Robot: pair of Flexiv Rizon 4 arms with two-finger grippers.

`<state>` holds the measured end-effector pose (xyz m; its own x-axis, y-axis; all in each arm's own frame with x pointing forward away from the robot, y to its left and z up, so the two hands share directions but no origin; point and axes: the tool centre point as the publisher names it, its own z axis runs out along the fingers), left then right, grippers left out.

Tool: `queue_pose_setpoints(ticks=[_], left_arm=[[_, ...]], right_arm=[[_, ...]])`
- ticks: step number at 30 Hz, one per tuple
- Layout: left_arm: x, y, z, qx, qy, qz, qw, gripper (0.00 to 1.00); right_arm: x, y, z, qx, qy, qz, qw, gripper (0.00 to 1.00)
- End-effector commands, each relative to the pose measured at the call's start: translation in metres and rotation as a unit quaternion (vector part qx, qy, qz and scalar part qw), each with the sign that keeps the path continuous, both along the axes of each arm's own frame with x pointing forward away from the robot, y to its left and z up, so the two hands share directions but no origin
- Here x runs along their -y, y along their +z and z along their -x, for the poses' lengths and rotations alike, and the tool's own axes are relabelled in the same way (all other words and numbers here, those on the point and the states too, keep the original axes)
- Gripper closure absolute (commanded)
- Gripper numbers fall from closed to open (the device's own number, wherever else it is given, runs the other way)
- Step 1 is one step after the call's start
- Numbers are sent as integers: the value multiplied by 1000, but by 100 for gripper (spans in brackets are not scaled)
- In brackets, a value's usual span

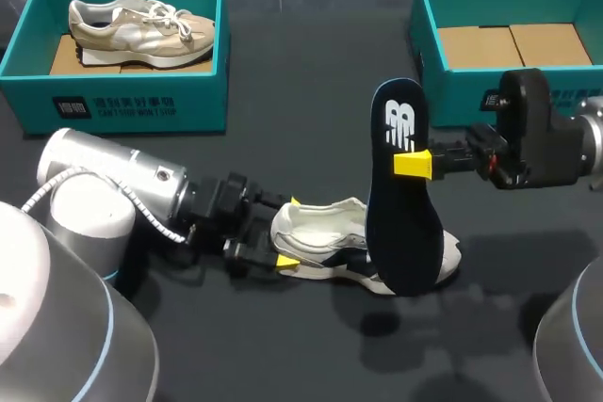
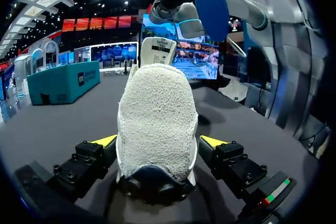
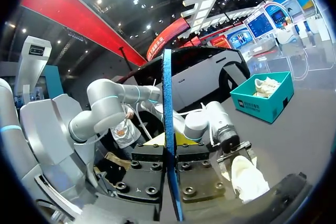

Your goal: Take the shoe out of the shoebox, open the shoe tongue, remove and reinsert the insole, then place the shoe into the shoebox

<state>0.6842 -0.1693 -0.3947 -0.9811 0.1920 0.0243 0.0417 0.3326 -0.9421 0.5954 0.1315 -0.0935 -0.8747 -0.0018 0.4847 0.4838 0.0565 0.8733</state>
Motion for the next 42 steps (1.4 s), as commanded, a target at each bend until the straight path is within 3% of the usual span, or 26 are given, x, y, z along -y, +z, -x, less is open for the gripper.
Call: queue_pose_setpoints(ticks=[1, 2, 20, 25, 29, 42], left_arm=[[-17, 18, 3, 28, -57, -107, 992, 0], [-22, 21, 4, 66, -73, -141, 985, 0], [-22, 21, 4, 66, -73, -141, 985, 0], [-16, 29, 10, 61, -55, -228, 970, 0], [-12, 45, 14, 68, 2, -330, 942, 0], [-11, 45, 13, 74, -8, -329, 942, 0]], right_arm=[[-1, -1, 1, 0, -1, 0, 1000, 100], [-1, -1, 1, 0, -1, 0, 1000, 100], [-1, -1, 1, 0, -1, 0, 1000, 100], [-1, -1, 1, 0, -1, 0, 1000, 100], [-1, -1, 1, 0, -1, 0, 1000, 100], [-1, -1, 1, 0, -1, 0, 1000, 100]])
